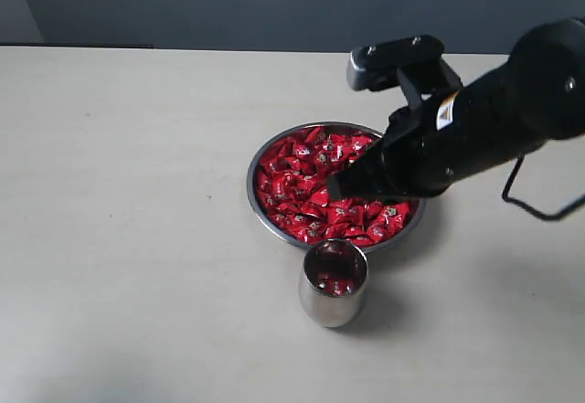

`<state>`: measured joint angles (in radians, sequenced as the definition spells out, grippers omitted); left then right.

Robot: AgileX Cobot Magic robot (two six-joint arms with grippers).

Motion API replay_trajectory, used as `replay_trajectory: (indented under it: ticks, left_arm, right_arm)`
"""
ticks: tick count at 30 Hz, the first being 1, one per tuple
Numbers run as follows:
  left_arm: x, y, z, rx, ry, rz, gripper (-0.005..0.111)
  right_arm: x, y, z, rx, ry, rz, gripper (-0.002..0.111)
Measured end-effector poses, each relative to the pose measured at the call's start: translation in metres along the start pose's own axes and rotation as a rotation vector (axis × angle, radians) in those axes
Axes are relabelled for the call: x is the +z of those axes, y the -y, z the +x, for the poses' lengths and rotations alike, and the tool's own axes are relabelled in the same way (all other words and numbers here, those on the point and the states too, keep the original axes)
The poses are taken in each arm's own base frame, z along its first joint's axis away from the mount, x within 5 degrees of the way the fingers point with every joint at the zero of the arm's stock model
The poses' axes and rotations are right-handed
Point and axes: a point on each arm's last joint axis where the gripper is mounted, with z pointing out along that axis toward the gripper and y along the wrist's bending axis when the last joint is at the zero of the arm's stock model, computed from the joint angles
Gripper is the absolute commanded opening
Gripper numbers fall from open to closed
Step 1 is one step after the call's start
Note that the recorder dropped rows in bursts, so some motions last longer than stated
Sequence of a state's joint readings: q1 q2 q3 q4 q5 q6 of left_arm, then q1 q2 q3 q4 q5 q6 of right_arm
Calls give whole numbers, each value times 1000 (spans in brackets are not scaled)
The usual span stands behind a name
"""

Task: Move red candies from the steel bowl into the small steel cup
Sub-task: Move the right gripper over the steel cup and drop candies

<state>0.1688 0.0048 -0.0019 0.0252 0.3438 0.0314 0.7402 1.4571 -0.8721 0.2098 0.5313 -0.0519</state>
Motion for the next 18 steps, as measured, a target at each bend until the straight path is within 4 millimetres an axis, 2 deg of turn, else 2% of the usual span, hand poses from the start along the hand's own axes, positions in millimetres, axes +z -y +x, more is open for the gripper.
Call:
replay_trajectory:
  ticks: [4, 7, 18]
  left_arm:
    - [0, 0, 0, 0, 0, 0, 0]
    - [0, 0, 0, 0, 0, 0, 0]
    - [0, 0, 0, 0, 0, 0, 0]
  right_arm:
    - [4, -24, 18, -69, -45, -48, -1]
    - [6, -35, 21, -104, -53, -67, -1]
    - [20, -35, 25, -138, -103, -47, -1]
